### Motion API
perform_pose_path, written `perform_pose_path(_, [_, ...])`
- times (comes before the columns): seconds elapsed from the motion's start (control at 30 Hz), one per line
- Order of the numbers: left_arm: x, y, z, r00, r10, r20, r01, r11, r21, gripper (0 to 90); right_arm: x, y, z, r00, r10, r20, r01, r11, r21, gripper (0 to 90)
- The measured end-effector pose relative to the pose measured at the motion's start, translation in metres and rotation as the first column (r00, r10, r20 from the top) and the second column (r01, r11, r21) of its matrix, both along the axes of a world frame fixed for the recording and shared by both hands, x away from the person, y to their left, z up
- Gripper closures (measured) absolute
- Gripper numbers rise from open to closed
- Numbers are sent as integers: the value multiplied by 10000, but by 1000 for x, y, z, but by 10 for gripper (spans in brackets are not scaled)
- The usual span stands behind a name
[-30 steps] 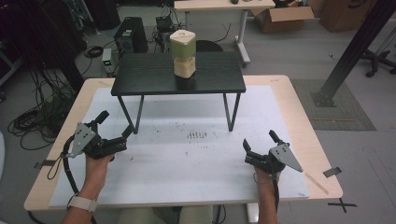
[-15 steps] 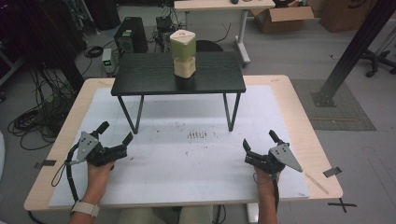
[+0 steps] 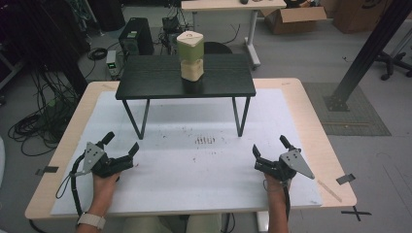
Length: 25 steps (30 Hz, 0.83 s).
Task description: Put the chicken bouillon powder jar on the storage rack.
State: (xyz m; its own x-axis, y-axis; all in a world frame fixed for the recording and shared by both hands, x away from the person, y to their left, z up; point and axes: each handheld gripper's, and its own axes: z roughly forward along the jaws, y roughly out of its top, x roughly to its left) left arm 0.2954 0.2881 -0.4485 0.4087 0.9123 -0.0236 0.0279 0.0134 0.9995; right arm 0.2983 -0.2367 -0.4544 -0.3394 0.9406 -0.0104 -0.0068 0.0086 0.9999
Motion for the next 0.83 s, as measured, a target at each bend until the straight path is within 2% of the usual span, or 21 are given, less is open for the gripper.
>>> perform_pose_path(0.07, [-2,1,-4,10000,61,-20,-61,10000,-39,4,0,0,0,10000,1,0,-1,10000,-2,0])
perform_pose_path(0.13, [-4,1,-5,9997,137,187,-136,9999,-103,9,0,0,0,10000,3,-10,-3,10000,-8,0])
perform_pose_path(0.23, [-4,0,-5,9998,175,138,-174,9998,-70,9,0,0,0,10000,4,6,-4,10000,-31,0])
perform_pose_path(0.4, [-3,-3,-5,9997,242,106,-245,9994,237,6,0,0,0,10000,4,8,-4,10000,-36,0])
perform_pose_path(0.53, [-5,-1,-5,9995,226,230,-229,9997,113,4,0,0,0,10000,8,-3,-8,10000,-52,0])
perform_pose_path(0.83, [-5,-2,-5,9995,227,220,-230,9996,150,3,0,0,0,10000,1,-1,-1,10000,-42,0])
